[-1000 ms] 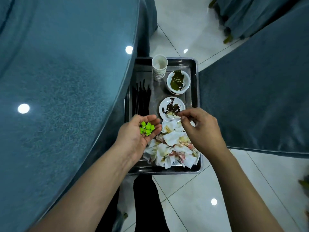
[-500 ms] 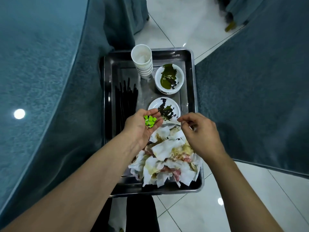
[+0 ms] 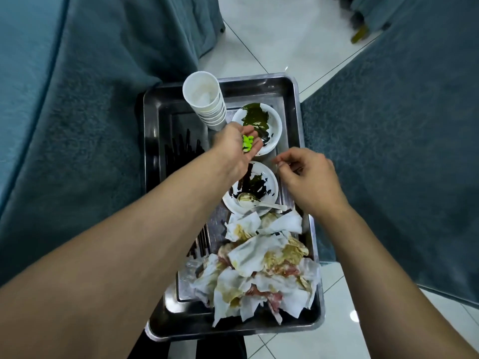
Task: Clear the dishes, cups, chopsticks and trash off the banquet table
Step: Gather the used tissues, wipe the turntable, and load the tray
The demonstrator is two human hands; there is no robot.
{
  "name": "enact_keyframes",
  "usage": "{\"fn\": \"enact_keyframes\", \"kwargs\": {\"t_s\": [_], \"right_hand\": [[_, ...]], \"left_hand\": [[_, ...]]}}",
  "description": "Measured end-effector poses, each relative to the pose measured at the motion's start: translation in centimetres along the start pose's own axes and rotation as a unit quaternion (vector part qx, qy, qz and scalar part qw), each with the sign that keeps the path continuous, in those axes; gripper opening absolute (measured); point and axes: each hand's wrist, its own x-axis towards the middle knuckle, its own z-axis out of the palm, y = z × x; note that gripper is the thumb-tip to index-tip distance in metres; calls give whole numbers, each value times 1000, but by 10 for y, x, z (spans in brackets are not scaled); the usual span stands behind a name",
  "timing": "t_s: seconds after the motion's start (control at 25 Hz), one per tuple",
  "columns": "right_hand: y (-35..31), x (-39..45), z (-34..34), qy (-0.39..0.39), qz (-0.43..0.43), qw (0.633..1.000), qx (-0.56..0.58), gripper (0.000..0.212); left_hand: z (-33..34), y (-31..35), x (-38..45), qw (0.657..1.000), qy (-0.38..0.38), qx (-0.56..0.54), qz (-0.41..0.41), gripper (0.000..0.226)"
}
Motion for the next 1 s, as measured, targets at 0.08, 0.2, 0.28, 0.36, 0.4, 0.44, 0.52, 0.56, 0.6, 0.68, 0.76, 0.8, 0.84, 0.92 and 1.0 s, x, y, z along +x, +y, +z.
{"fn": "enact_keyframes", "kwargs": {"t_s": [0.08, 0.2, 0.28, 0.36, 0.4, 0.44, 0.52, 0.56, 0.6, 0.68, 0.76, 0.8, 0.84, 0.92, 1.0], "right_hand": [[1, 5, 1, 1, -3, 1000, 4, 14], [4, 9, 2, 1, -1, 1000, 5, 14], [6, 10, 1, 3, 2, 1000, 4, 13], [6, 11, -1, 5, 5, 1000, 7, 13], [6, 11, -2, 6, 4, 1000, 7, 13], [5, 12, -3, 7, 2, 1000, 6, 13], [2, 11, -5, 7, -1, 1000, 4, 13], [0, 11, -6, 7, -3, 1000, 4, 14], [-3, 10, -7, 6, -4, 1000, 5, 14], [-8, 9, -10, 5, -6, 1000, 5, 14], [-11, 8, -15, 8, -7, 1000, 5, 13], [-13, 8, -17, 10, -8, 1000, 4, 14], [-13, 8, -19, 12, -9, 1000, 4, 14], [-12, 6, -21, 13, -13, 1000, 4, 16], [-11, 2, -24, 12, -16, 1000, 1, 16]], "left_hand": [[6, 2, 9, 1000, 7, 10, -6, 21], [13, 4, 17, 1000, 4, 6, -19, 16], [15, 6, 19, 1000, -4, -3, -30, 16], [15, 5, 21, 999, -8, -13, -38, 21], [14, 5, 19, 999, -12, -14, -41, 23], [14, 5, 17, 999, -20, -16, -43, 23], [13, 3, 11, 998, -36, -17, -47, 21], [13, 3, 9, 998, -39, -14, -49, 27], [13, 4, 6, 998, -35, -11, -49, 29], [14, 8, -1, 999, -29, -14, -43, 20], [20, 14, -8, 998, -25, -25, -48, 14], [23, 16, -10, 998, -24, -27, -47, 13], [24, 18, -10, 998, -24, -19, -47, 16], [26, 19, -10, 999, -17, 12, -50, 26], [27, 19, -14, 998, -27, 41, -41, 25]]}}
